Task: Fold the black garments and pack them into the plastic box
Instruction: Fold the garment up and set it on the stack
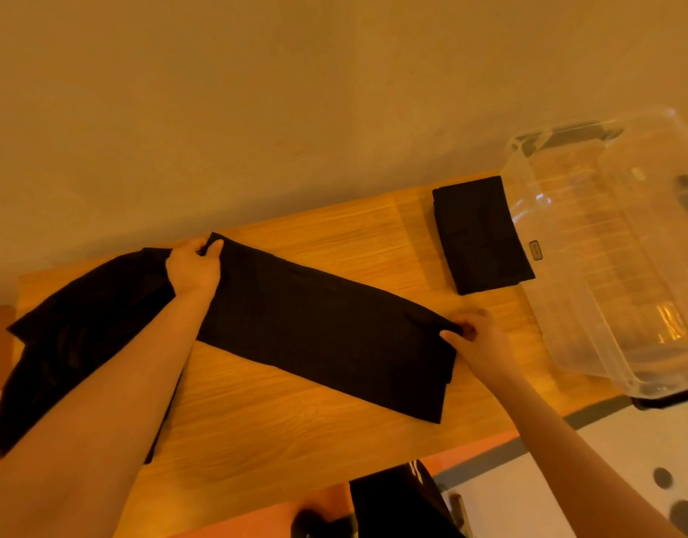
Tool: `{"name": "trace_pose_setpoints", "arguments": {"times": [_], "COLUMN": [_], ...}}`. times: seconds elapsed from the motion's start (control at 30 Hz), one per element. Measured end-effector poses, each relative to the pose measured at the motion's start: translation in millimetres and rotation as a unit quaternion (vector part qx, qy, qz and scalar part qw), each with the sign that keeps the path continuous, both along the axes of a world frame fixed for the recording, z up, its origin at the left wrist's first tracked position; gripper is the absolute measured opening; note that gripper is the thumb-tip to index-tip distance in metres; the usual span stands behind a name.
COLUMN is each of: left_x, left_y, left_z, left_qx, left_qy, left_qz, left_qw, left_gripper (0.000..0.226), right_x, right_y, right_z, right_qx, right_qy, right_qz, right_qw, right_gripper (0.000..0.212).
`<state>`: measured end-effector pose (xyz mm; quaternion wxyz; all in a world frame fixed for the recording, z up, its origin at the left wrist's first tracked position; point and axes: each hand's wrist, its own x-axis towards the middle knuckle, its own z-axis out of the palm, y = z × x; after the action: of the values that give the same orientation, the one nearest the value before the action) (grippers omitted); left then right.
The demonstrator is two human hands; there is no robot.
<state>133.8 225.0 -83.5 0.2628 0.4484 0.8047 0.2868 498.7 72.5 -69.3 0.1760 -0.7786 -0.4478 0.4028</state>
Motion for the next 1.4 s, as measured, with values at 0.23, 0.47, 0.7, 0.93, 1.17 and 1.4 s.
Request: {"name": "trace_pose_setpoints", "arguments": {"times": [0.23,0.47,0.7,0.93,1.17,1.4], "left_x": [-3.3,-9.4,-15.3,-13.2,-15.7,-25.0], "left_y": [0.7,7.3,7.0,7.1,12.4,5.5], "left_z": [9.6,-0.7,-8.9,-12.2,-2.5,10.2], "left_qx": [0.07,-0.005,0.012,0.043,-0.026,-0.147], "left_qy": [-0.025,-0.003,0.1,0.139,0.019,-0.067], "left_qz": [0.017,-0.068,-0.125,-0.131,-0.097,-0.119], "left_qw": [0.997,0.998,0.987,0.981,0.995,0.98], "left_gripper": [0.029,0.032,0.034,0.037,0.032,0.039], "right_x": [-6.0,-5.8,0.8,-2.9,5.8,3.5], "right_y": [-3.5,-12.5,-5.9,-7.1,-16.4,-26.9], "right_z": [9.2,8.8,-1.6,3.2,8.4,4.6], "right_qx": [0.047,0.049,0.033,0.021,0.002,0.021], "right_qy": [0.133,0.151,0.01,-0.083,0.066,0.3], "right_qz": [-0.068,-0.1,-0.093,-0.012,-0.075,-0.199], "right_qw": [0.988,0.982,0.995,0.996,0.995,0.933], "right_gripper": [0.018,0.014,0.007,0.002,0.007,0.061]}}
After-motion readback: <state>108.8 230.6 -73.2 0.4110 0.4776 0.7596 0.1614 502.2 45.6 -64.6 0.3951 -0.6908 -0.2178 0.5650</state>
